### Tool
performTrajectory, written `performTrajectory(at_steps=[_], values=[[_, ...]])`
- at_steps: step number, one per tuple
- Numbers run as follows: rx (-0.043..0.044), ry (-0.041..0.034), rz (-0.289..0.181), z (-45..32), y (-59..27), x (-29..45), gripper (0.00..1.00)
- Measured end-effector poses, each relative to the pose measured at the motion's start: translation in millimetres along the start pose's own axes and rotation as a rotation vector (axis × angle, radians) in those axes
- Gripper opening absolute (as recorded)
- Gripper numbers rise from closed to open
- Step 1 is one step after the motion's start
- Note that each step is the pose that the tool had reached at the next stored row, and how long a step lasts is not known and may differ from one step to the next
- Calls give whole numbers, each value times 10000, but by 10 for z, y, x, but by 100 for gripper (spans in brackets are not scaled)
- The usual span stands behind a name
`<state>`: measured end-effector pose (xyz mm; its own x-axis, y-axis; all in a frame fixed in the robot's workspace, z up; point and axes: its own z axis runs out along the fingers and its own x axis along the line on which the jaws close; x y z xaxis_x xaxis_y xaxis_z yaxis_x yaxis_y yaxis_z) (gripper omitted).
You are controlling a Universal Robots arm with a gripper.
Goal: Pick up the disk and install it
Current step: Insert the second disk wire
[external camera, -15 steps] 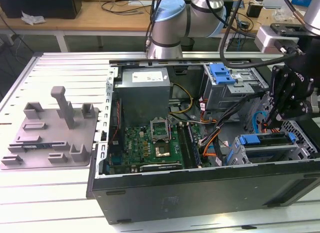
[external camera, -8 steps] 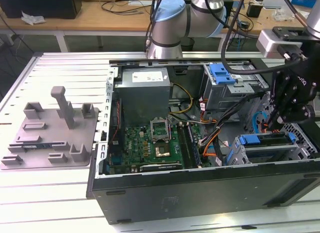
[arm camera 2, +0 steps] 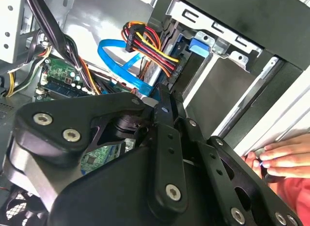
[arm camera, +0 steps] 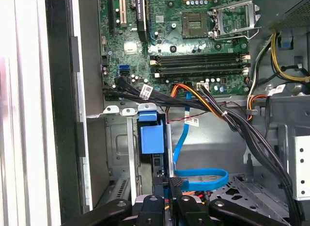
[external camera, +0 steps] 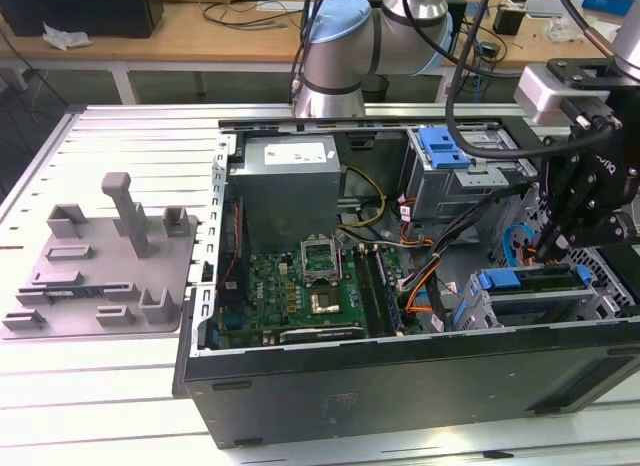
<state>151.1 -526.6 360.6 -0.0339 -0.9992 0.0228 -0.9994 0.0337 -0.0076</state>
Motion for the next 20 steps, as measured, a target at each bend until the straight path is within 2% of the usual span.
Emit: performTrajectory(at_steps=[8,15,20], values=[[2,-13,0,1,0,7,16],[1,-17,0,7,-1,45,16],[-2,-120,0,16,-1,45,16]])
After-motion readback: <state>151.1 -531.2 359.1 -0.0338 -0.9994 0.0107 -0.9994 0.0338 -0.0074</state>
